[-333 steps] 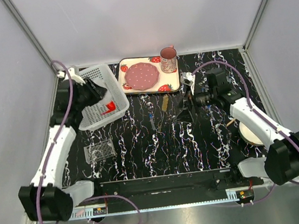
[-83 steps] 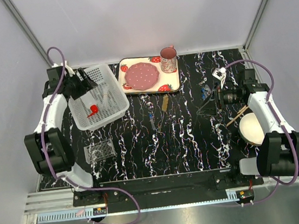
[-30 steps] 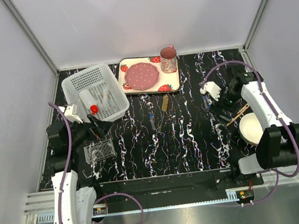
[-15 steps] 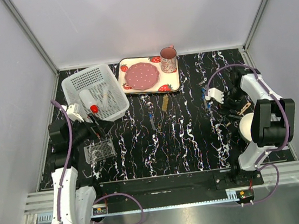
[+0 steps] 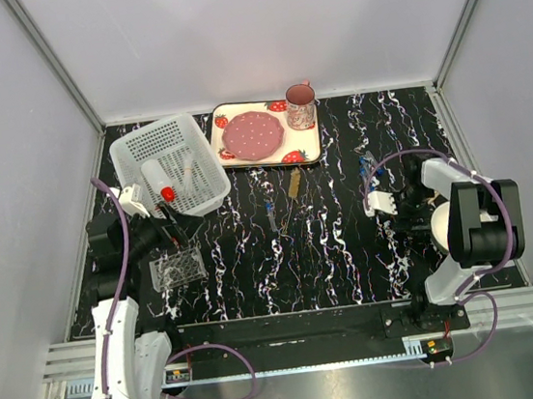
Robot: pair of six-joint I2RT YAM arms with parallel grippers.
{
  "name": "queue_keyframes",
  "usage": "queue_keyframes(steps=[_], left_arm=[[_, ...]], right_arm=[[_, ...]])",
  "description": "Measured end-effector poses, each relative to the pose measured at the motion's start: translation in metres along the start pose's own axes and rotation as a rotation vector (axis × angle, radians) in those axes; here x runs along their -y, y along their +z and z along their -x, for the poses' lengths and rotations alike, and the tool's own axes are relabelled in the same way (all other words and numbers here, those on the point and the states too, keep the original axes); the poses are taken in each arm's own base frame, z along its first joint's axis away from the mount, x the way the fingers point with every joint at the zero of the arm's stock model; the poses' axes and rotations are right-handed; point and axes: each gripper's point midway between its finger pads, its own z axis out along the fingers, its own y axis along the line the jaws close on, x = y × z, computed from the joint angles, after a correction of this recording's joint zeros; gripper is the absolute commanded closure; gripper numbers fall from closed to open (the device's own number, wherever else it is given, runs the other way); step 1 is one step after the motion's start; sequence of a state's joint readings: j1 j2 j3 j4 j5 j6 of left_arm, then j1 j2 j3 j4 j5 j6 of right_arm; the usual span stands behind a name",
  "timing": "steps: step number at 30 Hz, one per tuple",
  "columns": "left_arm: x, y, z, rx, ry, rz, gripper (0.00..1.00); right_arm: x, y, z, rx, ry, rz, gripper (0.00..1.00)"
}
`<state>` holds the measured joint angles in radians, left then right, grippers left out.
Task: Organize the chemistry lab equipment
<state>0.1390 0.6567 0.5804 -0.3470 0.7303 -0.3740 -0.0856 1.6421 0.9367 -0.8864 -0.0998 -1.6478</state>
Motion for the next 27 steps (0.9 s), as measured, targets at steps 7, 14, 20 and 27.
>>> queue_keyframes(steps=[7, 14, 20, 27], left_arm=[[0.001, 0.001, -0.002, -0.008, 0.0, -0.003, 0.01], [0.001, 0.001, -0.006, -0.023, -0.007, 0.001, 0.01], [0.001, 0.001, -0.007, -0.024, -0.007, 0.004, 0.01], [-0.001, 0.003, -0.008, -0.033, -0.014, 0.009, 0.01]], right_arm=[[0.021, -0.003, -0.006, -0.05, -0.135, -0.127, 0.39], [0.044, -0.005, -0.005, -0.082, -0.24, -0.212, 0.62], [0.05, -0.002, 0.0, -0.083, -0.278, -0.22, 0.79], [0.067, -0.002, 0.005, -0.075, -0.263, -0.227, 0.96]])
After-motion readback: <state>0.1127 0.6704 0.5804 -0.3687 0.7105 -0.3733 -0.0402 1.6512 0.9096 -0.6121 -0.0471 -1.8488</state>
